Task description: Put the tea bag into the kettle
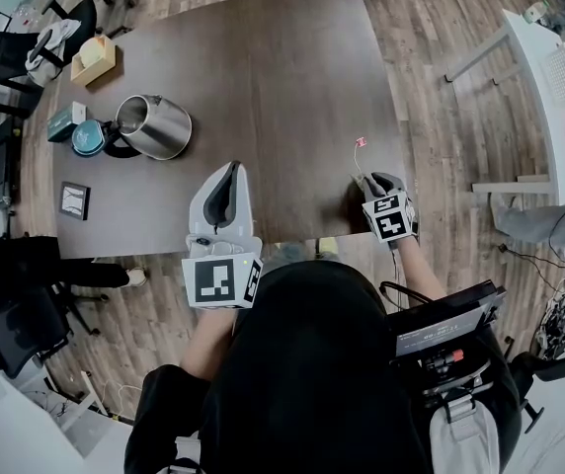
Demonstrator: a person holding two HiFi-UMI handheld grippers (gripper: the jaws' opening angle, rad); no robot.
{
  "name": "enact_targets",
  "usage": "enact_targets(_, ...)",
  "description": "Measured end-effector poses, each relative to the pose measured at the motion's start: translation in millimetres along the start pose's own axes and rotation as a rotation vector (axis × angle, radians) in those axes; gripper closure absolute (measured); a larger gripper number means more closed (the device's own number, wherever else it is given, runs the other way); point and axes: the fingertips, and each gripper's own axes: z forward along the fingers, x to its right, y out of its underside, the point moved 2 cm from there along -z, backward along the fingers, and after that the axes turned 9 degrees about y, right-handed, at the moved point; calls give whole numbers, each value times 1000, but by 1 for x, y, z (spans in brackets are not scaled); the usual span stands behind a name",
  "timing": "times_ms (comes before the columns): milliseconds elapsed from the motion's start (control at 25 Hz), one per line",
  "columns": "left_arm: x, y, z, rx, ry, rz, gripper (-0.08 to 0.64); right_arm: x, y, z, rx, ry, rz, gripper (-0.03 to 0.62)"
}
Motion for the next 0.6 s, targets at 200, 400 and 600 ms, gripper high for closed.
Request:
enact_targets(200, -1, 0, -4, 0, -9, 0, 557, 2, -3, 0, 3, 16, 1, 566)
enact_targets(400, -1, 1, -6, 3, -15, -3, 557, 1, -5, -1, 8, 12, 15, 578)
enact_targets(600, -1, 1, -8, 5, -19, -6, 557, 5, -11, -5, 23, 19, 11, 581)
